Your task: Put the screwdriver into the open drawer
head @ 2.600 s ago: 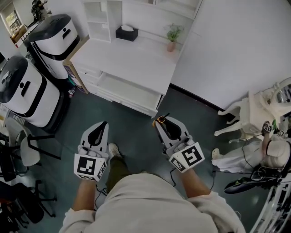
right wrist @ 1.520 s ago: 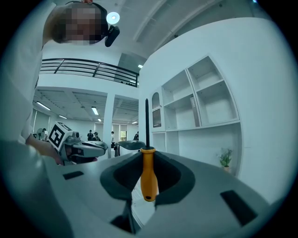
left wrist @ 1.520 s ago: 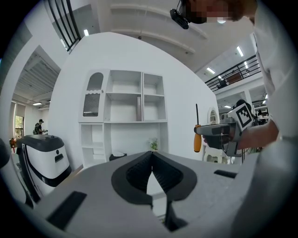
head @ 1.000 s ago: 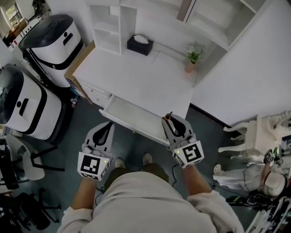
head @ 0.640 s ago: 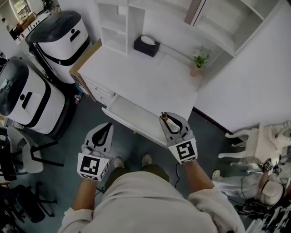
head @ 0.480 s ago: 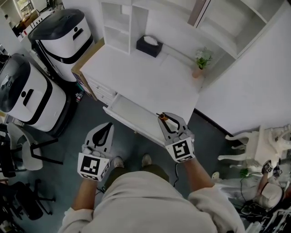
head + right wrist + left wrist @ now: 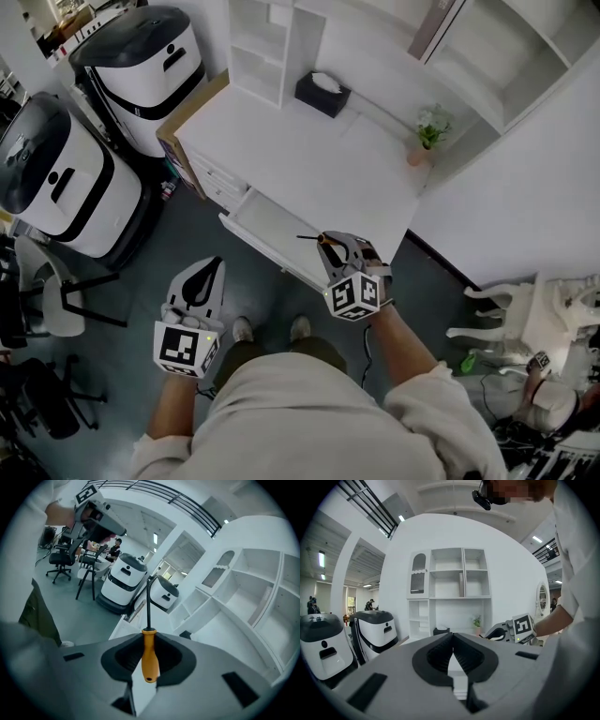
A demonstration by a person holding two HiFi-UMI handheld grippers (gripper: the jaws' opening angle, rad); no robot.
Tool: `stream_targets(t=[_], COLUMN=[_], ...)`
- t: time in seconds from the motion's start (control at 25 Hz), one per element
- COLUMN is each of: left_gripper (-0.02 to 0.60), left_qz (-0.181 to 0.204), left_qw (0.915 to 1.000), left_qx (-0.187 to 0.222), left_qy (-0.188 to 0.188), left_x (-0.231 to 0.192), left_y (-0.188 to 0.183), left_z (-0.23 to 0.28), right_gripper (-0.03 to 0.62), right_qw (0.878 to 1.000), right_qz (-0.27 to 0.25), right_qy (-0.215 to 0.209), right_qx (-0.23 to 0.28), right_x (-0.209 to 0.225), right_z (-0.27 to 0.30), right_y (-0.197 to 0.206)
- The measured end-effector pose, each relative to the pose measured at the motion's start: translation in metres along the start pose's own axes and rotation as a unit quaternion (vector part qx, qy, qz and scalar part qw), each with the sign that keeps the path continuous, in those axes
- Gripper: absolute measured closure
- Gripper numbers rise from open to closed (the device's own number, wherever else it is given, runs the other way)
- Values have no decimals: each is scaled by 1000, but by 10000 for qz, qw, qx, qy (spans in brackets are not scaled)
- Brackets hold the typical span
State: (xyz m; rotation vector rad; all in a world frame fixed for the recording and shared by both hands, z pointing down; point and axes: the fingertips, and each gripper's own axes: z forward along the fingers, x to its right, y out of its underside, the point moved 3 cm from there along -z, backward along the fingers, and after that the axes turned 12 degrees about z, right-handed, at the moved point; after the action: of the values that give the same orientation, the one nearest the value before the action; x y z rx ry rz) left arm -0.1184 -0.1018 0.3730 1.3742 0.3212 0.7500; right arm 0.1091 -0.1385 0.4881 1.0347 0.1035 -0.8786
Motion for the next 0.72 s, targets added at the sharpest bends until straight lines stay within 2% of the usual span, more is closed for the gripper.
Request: stream_targets(t=[0.36,0.72], left_gripper=[577,577], left_qz=[-100,-171], left_qw=[9993,9975], left_qx=[-164,-356], left_qy=[-322,-587], left_x=[-11,-15], left_y=[12,21], left_z=[-16,-31], right_gripper=[517,519], right_qw=[9968,9892], right_qz=[-378,-412], right_qy=[-314,-638], right_qx=[-628,-1257], right_x=[-20,-41], right_z=[52,95], right_y=[35,79])
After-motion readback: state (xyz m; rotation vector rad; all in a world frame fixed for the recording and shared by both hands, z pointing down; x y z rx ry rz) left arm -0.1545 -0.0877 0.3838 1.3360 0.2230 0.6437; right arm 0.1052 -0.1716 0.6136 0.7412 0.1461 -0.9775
